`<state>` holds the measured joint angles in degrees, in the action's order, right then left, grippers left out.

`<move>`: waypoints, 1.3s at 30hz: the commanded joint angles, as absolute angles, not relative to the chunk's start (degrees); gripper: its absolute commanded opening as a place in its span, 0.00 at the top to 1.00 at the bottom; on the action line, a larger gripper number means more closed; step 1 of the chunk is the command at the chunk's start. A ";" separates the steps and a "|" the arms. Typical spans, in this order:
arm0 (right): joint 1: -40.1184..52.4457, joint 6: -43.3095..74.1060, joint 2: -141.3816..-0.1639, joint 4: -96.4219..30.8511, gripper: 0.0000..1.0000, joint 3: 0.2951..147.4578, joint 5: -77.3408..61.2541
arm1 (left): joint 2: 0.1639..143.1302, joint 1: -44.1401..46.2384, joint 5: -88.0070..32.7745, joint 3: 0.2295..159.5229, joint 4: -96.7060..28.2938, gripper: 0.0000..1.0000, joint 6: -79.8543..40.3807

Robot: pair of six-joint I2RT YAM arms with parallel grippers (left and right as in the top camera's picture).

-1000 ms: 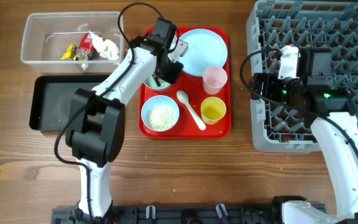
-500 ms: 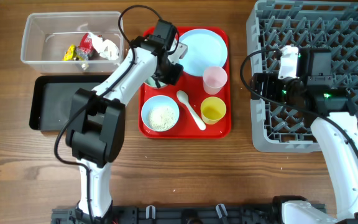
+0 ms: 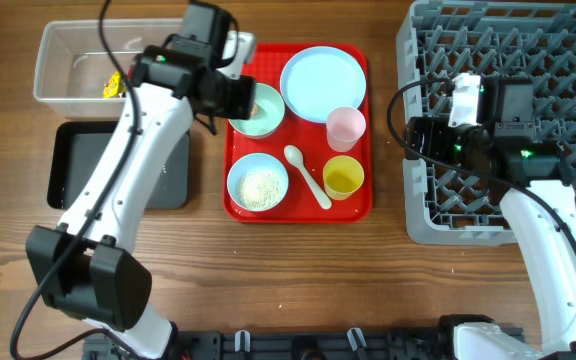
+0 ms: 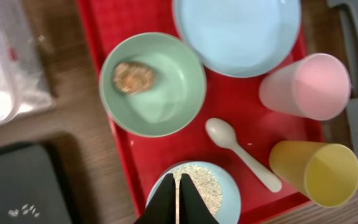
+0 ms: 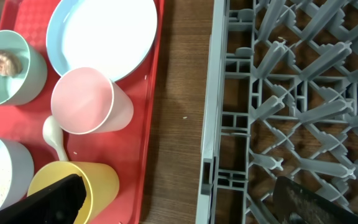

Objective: Sort waste into correct bins and load items into the dishwasher rack
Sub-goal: 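Carry the green bowl over the black tray and tip out the food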

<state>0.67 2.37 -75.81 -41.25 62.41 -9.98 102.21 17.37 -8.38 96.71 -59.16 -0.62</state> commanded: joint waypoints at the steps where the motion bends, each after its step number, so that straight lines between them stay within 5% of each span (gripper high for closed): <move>1: 0.78 2.96 -76.42 -41.12 0.00 63.26 -8.58 | 102.02 14.61 -8.25 96.66 -60.18 0.96 -3.31; 4: 0.78 2.94 -76.42 -40.91 0.00 63.26 -8.56 | 102.26 15.44 -8.27 96.66 -59.90 0.95 0.58; 7: 0.80 3.01 -76.42 -40.75 0.00 63.26 -8.58 | 104.79 18.09 -8.25 96.64 -58.98 0.50 4.86; 10: 0.80 3.01 -76.42 -40.80 0.00 63.26 -8.58 | 110.76 21.02 -8.25 96.64 -56.49 0.41 8.69; 18: 0.78 2.98 -76.42 -41.19 0.00 63.26 -8.58 | 124.14 23.16 -7.84 96.64 -46.83 0.50 9.04; 19: 0.80 3.01 -76.42 -41.19 0.00 63.26 -8.58 | 124.68 23.16 -7.84 96.64 -46.48 0.60 9.04; 20: 0.78 3.01 -76.42 -41.19 0.00 63.26 -8.56 | 125.38 23.14 -7.81 96.64 -46.39 0.85 9.04; 22: 0.78 3.01 -76.42 -41.19 0.00 63.26 -8.56 | 125.43 23.14 -7.79 96.64 -46.24 0.96 9.02; 30: 0.80 2.98 -76.42 -41.21 0.00 63.26 -8.58 | 123.02 23.14 -7.38 97.08 -48.51 0.96 7.01; 39: 0.80 2.98 -76.42 -41.19 0.00 63.26 -8.58 | 102.56 20.03 -6.81 97.91 -57.30 0.96 -0.64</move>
